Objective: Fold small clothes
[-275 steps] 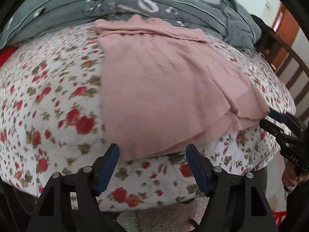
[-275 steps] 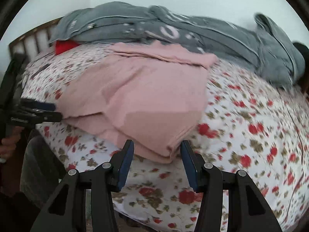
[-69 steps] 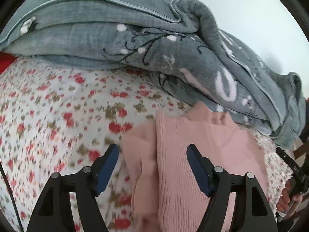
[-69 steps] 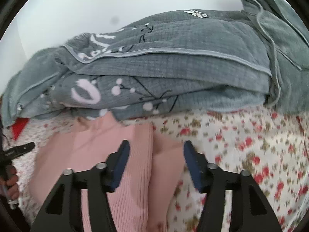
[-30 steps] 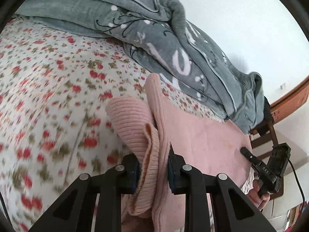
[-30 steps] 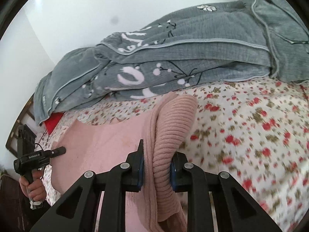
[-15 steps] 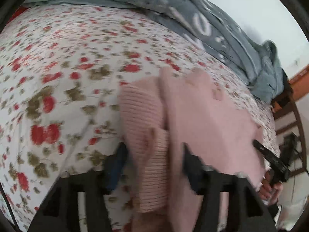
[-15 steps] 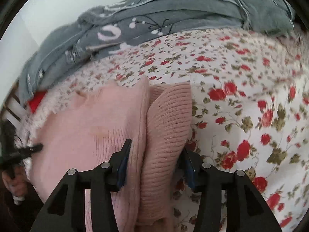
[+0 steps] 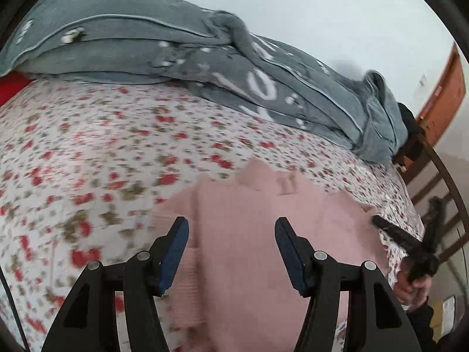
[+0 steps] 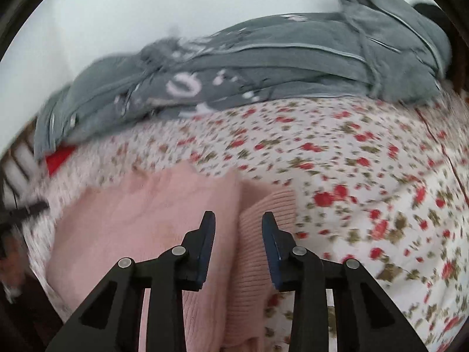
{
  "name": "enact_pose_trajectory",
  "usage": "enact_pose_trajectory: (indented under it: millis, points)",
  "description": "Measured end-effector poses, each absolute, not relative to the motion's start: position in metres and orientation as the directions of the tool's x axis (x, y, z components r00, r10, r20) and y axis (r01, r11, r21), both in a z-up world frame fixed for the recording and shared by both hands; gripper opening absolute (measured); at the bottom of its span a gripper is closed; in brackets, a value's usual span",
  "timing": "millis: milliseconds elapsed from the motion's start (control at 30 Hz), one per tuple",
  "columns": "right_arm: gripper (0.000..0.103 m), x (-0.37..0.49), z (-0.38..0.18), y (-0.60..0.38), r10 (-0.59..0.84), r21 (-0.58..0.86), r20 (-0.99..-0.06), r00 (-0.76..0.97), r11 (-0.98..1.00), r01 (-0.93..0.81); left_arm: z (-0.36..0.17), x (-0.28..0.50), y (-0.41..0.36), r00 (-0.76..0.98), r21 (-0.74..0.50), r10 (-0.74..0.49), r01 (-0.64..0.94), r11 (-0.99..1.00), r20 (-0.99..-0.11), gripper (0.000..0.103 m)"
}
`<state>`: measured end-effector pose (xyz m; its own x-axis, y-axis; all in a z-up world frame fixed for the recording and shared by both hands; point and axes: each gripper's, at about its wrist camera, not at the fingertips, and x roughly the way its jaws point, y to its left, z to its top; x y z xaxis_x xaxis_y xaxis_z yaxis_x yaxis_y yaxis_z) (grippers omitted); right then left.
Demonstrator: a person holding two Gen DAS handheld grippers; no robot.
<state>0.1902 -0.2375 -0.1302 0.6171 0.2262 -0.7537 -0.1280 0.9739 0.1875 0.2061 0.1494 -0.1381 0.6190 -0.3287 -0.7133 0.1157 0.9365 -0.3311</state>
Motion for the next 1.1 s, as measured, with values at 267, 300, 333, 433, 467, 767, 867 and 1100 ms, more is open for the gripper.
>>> enact_pose_trajectory:
  millis: [267,300,333,433,467,767,867,1100]
  points:
    - [0.024,0.217,-0.16,-0.249,0.234,0.236,-0.812,0.535,0.969,-0.066,-0.191,0.225,0.126,0.534,-0.266,-0.271,0.088,0.96,-0.801,0.057]
    - [0.024,0.217,-0.158,-0.25,0.239,0.241,-0.814,0.53,0.968,-0.065,-0.187,0.224,0.129,0.537,-0.28,-0.281,0.087,0.956,-0.795,0.057]
    - [0.024,0.216,-0.153,-0.251,0.244,0.246,-0.813,0.529,0.967,-0.067,-0.183,0.222,0.131,0.54,-0.29,-0.289,0.086,0.953,-0.791,0.057]
    - [0.025,0.206,-0.131,-0.253,0.249,0.256,-0.786,0.566,0.964,-0.069,-0.171,0.215,0.139,0.56,-0.299,-0.291,0.079,0.951,-0.776,0.057]
    - [0.026,0.203,-0.125,-0.254,0.254,0.263,-0.775,0.579,0.962,-0.071,-0.167,0.212,0.141,0.566,-0.301,-0.289,0.074,0.951,-0.773,0.057]
    - [0.027,0.184,-0.118,-0.22,0.296,0.227,-0.764,0.573,0.955,-0.19,-0.158,0.194,0.163,0.579,-0.353,-0.314,0.048,0.934,-0.753,0.058]
    - [0.024,0.186,-0.143,-0.217,0.243,0.184,-0.812,0.531,0.969,-0.162,-0.158,0.187,0.164,0.572,-0.355,-0.319,0.052,0.933,-0.756,0.058]
    - [0.024,0.186,-0.133,-0.226,0.235,0.205,-0.813,0.533,0.972,-0.116,-0.151,0.174,0.173,0.583,-0.368,-0.329,0.056,0.928,-0.743,0.059]
